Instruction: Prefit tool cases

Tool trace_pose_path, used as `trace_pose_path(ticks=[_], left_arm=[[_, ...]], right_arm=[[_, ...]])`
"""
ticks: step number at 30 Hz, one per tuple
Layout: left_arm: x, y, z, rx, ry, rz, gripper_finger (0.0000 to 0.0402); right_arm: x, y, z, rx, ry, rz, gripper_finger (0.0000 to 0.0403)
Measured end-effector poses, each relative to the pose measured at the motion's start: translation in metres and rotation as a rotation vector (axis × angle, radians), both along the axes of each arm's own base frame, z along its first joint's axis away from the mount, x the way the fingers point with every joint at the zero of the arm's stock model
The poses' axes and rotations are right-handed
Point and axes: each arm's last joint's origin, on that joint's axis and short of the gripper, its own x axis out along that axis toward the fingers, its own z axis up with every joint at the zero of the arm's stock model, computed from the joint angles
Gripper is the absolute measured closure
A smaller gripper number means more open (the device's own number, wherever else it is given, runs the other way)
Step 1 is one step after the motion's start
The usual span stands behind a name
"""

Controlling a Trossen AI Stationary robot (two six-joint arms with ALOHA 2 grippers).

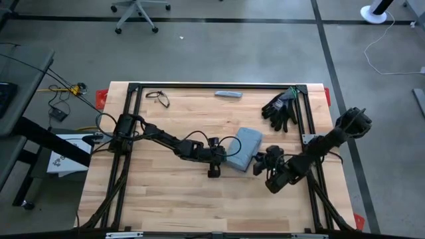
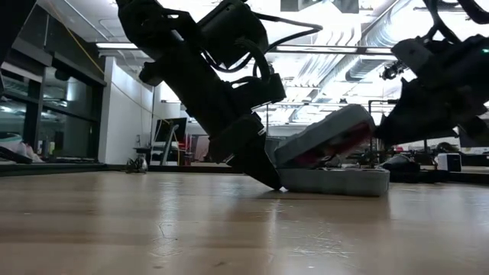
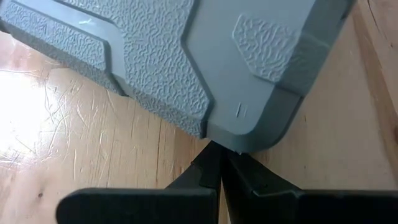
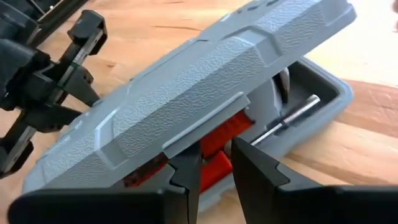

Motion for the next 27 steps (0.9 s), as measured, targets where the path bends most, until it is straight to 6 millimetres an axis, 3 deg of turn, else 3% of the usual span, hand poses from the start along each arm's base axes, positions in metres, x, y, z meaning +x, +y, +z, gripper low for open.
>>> trace_pose_path(ticks=[18, 27], left_arm=[[0.000, 0.000, 0.000, -0.007, 0.002, 0.008, 0.0401], [-0.011, 0.000, -0.009, -0.032, 0.020, 0.043, 0.0401]], right_arm=[[0.023, -0.011, 0.007, -0.050, -0.028, 0.042, 0.0321], [0.035, -0.019, 0.010, -0.056, -0.027, 0.073, 0.0321]])
